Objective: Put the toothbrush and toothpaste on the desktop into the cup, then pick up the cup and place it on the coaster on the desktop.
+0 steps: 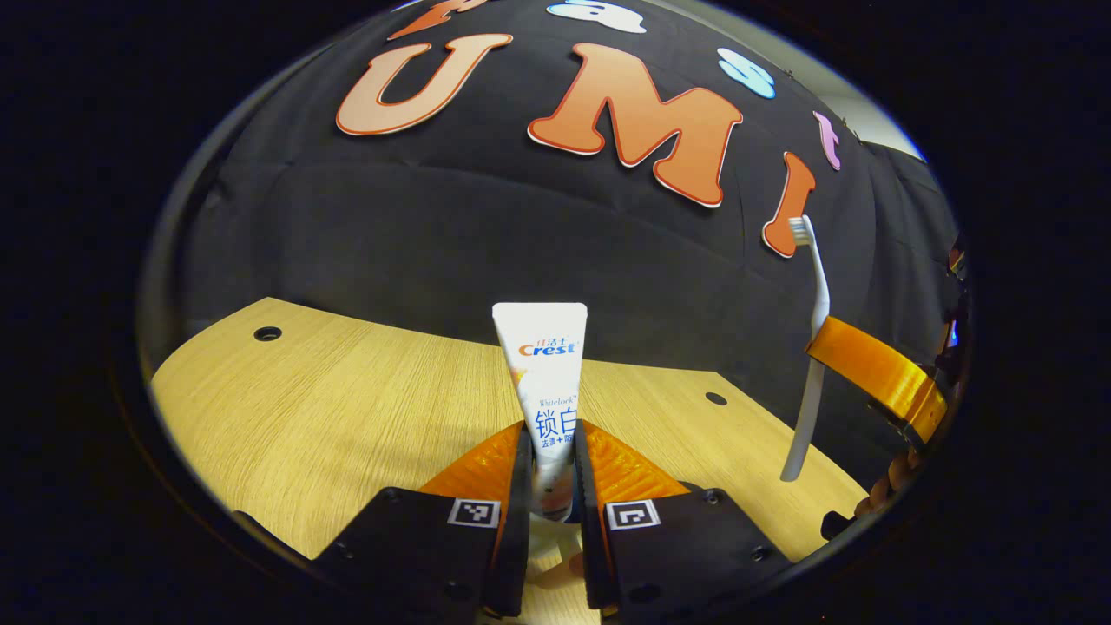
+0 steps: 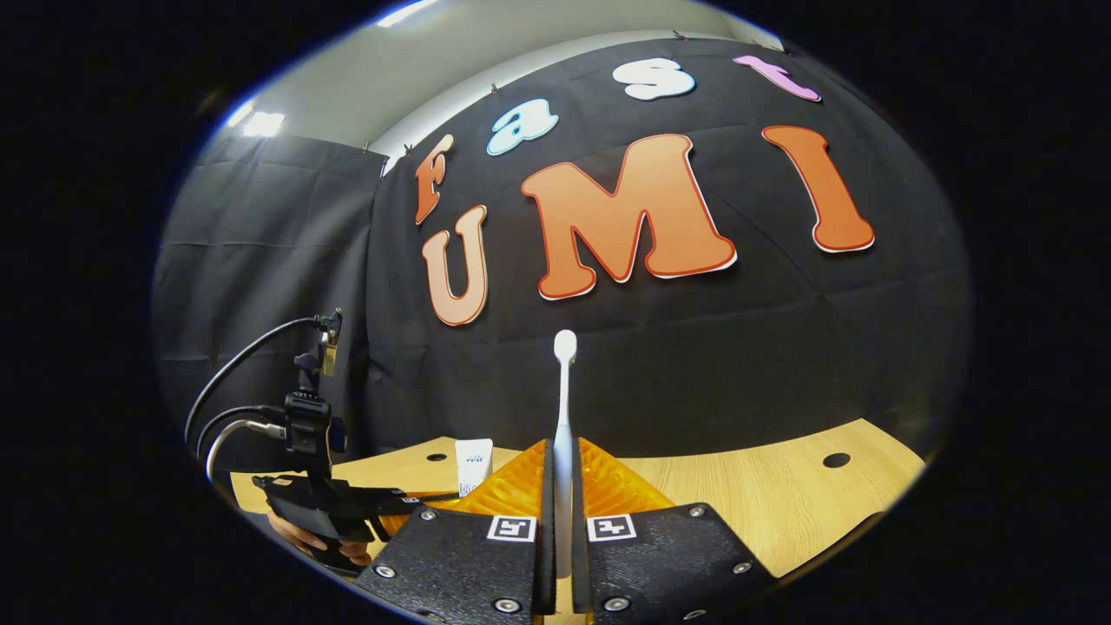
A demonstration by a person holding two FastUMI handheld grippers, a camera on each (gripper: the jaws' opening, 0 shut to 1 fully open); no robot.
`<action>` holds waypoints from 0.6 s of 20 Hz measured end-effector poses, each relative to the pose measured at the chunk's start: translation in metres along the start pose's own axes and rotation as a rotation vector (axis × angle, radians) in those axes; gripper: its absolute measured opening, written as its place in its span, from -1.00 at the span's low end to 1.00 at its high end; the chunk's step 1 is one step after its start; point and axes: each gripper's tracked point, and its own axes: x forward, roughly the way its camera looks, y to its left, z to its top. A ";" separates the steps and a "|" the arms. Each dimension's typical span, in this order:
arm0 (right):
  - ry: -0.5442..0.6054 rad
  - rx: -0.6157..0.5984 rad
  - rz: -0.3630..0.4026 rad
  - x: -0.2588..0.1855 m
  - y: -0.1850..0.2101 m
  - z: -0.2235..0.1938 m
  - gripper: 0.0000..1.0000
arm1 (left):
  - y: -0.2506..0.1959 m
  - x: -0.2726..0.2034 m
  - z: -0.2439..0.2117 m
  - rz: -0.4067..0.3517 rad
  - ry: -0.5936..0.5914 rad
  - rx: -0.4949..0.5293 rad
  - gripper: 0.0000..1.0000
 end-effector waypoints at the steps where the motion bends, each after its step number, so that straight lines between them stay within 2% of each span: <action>1: -0.008 0.009 0.008 0.004 0.002 0.000 -0.85 | 0.002 -0.003 0.001 0.003 0.000 -0.001 -0.38; 4: -0.033 0.039 0.013 0.012 0.007 -0.001 -0.85 | 0.010 -0.010 -0.003 0.030 0.015 -0.005 -0.35; 8: -0.090 0.048 0.037 0.024 0.014 0.006 -0.85 | 0.009 -0.023 -0.005 0.025 0.024 -0.001 -0.33; 9: -0.101 0.061 0.045 0.027 0.017 0.007 -0.75 | 0.009 -0.029 0.000 0.027 0.011 0.015 -0.28; 10: -0.111 0.073 0.053 0.030 0.019 0.007 -0.85 | 0.009 -0.031 0.010 0.031 -0.013 0.028 -0.28; 12: -0.125 0.093 0.067 0.038 0.024 0.006 -0.85 | 0.010 -0.050 0.024 0.039 -0.057 0.044 -0.26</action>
